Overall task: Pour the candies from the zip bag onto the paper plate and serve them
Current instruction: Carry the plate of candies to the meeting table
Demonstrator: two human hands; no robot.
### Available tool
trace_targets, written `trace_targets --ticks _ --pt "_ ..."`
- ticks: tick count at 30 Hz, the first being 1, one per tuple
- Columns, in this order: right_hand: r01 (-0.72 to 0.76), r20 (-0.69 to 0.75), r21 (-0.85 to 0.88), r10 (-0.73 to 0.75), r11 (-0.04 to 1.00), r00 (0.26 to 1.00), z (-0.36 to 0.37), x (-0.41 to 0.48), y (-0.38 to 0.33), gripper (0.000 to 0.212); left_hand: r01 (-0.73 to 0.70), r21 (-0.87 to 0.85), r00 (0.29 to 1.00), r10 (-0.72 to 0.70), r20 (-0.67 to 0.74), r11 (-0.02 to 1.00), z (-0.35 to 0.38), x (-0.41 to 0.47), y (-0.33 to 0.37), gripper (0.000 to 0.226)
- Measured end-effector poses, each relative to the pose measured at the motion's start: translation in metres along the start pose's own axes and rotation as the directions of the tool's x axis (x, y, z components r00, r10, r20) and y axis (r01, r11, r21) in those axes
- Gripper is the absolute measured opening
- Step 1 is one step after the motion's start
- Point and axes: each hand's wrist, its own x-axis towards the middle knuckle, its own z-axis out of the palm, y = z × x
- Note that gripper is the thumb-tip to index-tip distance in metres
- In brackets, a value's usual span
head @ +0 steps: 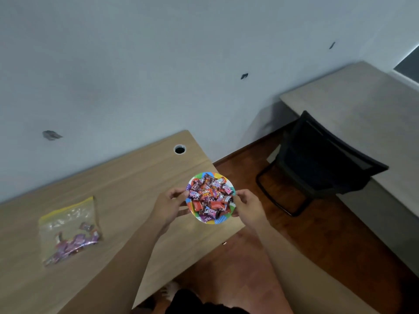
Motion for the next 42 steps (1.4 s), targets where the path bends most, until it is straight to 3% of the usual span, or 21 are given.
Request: trace_targets --ticks 7,20,26,32,42 --pt "0.041 -0.106 0.036 -0.037 0.999 0.994 -0.093 -0.043 0.061 0.011 -0.005 0.063 0.998 0.001 0.066 0.998 0.096 -0.049 -0.030 0.021" --pt "-0.010 -0.317 0.167 0.063 0.986 0.946 -0.279 -0.159 0.192 0.018 0.010 0.267 0.965 -0.080 0.252 0.964 0.310 -0.134 -0.095 0.019" --pt "-0.034 -0.443 0.248 0.144 0.968 0.885 -0.363 -0.195 0.241 0.016 -0.095 0.385 0.913 -0.074 0.402 0.918 0.419 -0.158 -0.103 0.019" --pt "-0.077 -0.587 0.289 0.240 0.954 0.773 -0.436 -0.206 0.290 0.014 -0.158 0.436 0.845 -0.107 0.524 0.886 0.522 -0.161 -0.116 0.021" --pt "-0.160 -0.650 0.316 0.336 0.935 0.682 -0.569 -0.152 0.346 0.011 -0.164 0.465 0.763 -0.187 0.619 0.870 0.702 -0.125 -0.120 0.021"
